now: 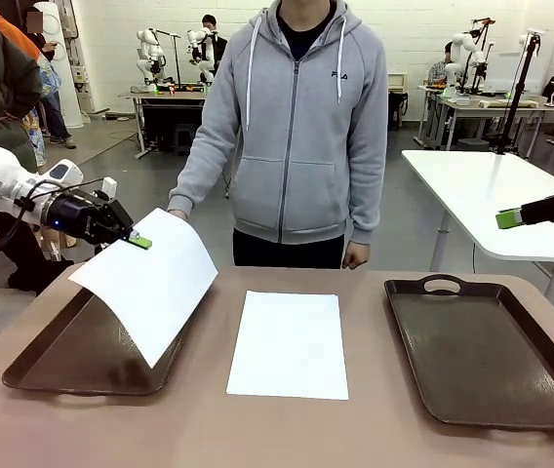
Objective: Sort the A4 documents.
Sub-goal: Place the A4 Paper in the designated Handle tray.
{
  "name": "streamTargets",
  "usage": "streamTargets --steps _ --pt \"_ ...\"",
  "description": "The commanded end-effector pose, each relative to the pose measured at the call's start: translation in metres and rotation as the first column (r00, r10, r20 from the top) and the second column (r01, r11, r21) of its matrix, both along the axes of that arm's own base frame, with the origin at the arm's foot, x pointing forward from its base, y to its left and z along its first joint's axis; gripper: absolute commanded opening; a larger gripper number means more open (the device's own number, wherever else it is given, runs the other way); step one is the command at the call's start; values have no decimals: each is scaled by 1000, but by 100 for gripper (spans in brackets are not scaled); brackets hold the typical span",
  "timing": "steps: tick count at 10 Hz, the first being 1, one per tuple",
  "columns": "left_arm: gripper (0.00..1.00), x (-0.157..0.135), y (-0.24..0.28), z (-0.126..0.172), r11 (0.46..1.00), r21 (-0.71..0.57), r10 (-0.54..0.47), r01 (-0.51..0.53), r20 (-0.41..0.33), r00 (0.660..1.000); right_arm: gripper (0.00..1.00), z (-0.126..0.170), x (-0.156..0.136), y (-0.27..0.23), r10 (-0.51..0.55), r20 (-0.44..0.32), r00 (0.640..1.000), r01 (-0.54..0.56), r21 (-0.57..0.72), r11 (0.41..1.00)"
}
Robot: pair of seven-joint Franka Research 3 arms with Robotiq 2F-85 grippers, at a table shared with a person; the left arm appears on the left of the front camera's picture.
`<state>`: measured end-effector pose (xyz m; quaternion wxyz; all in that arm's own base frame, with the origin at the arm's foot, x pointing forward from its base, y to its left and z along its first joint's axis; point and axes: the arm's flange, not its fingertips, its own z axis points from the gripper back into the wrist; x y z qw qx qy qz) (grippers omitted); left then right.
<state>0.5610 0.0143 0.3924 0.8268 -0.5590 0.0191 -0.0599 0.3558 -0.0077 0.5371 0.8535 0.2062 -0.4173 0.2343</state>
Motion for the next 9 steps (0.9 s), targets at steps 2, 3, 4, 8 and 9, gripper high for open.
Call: streamTargets --steps 2,3,4,8,9 --pt "1 15 17 -9 1000 6 -11 11 -3 1000 100 -1 0 -1 13 3 1000 -13 2 1000" --pt "1 16 21 -22 1000 29 11 -10 -19 1000 100 -1 0 -1 13 3 1000 -13 2 1000" --pt "1 14 22 -38 999 26 37 -36 -42 998 100 -1 0 -1 13 3 1000 -13 2 1000" --pt "1 -15 33 -69 983 129 141 -134 -52 989 100 -1 0 -1 13 3 1000 -13 2 1000" --pt "1 -21 40 -62 958 231 178 -169 -16 984 100 -1 0 -1 13 3 1000 -13 2 1000"
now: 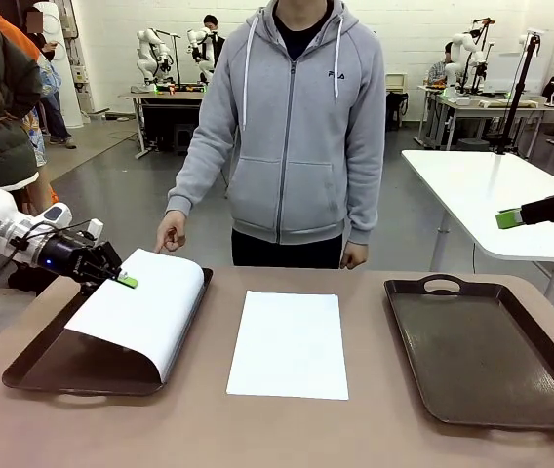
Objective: Sort the A4 documents.
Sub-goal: Place the A4 Paper in the designated Handle tray.
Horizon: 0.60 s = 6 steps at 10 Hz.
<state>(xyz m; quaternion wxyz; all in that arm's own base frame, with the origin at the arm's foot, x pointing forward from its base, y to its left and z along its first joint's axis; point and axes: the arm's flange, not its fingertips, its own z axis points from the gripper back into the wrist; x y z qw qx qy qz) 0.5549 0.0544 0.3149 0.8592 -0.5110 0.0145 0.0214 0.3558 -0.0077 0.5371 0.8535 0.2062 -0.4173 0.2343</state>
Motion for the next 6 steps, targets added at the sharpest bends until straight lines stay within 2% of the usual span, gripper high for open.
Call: streamTargets --steps 1,3,6 --pt "1 -21 5 24 977 205 40 -50 54 998 100 -1 0 -1 13 3 1000 -13 2 1000" --pt "1 -30 12 35 942 332 34 -55 69 997 100 -1 0 -1 13 3 1000 -13 2 1000" --pt "1 -23 -9 30 931 361 -72 51 45 996 100 -1 0 -1 13 3 1000 -13 2 1000"
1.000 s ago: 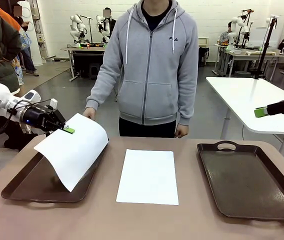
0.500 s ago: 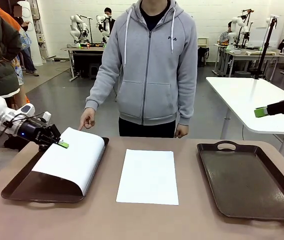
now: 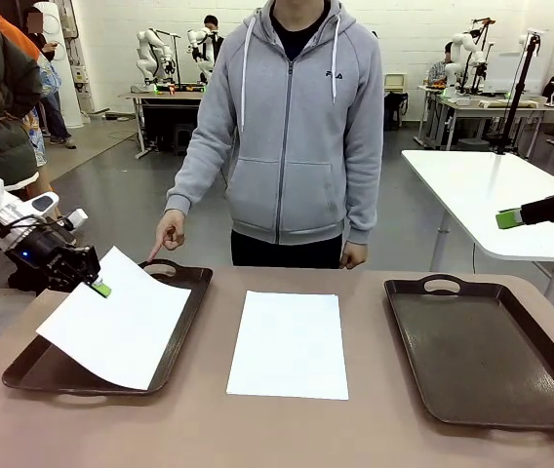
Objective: Sort the A4 documents.
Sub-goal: Place the A4 Paper in the designated Handle tray.
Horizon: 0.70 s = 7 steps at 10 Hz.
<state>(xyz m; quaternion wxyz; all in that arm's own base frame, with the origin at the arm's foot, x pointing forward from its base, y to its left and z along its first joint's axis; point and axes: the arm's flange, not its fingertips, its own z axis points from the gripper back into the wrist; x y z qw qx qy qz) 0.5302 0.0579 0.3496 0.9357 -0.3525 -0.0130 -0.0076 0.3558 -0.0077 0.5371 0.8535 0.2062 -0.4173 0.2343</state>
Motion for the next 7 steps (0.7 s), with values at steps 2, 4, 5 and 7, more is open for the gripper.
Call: streamTargets --steps 2,4,5,7 --pt "1 6 -16 -8 998 26 -49 50 -26 998 100 -1 0 -1 13 3 1000 -13 2 1000" --pt "1 9 -10 -6 997 74 -19 19 -1 1000 100 -1 0 -1 13 3 1000 -13 2 1000" --pt "1 11 -4 -8 994 112 -2 3 -6 1000 100 -1 0 -1 13 3 1000 -13 2 1000" --pt "1 10 -1 -7 988 155 1 -1 -4 1000 100 -1 0 -1 13 3 1000 -13 2 1000"
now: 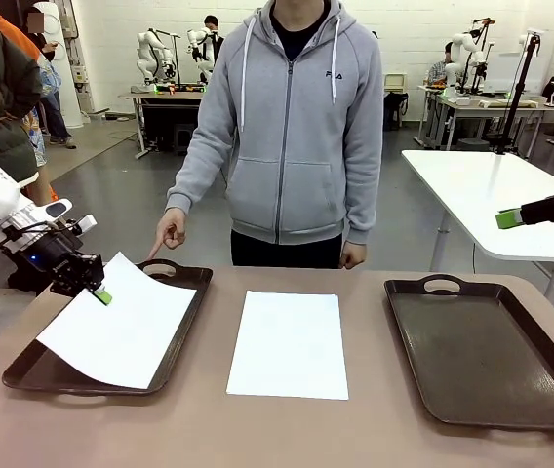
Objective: Sort the A4 documents.
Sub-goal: Place the A4 Paper in the designated Handle tray.
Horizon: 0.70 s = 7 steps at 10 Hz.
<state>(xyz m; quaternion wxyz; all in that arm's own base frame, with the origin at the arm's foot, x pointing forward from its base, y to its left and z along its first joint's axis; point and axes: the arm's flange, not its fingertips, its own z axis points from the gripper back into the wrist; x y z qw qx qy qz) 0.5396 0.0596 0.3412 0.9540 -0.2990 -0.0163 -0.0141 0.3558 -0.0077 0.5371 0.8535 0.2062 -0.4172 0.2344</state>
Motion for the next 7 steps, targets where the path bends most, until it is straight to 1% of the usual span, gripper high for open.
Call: streamTargets --steps 1,4,5,6,7 --pt "1 2 -2 1 999 53 14 -14 -5 1000 100 -1 0 -1 13 3 1000 -13 2 1000" --pt "1 6 0 -2 995 81 54 -57 40 998 100 -1 0 -1 13 3 1000 -13 2 1000" --pt "1 7 2 -5 993 88 73 -76 33 997 100 -1 0 -1 13 3 1000 -13 2 1000" --pt "6 6 2 -7 993 92 74 -75 21 997 100 -1 0 -1 13 3 1000 -13 2 1000" --pt "20 7 3 -7 994 89 62 -64 21 998 100 -1 0 -1 13 3 1000 -13 2 1000"
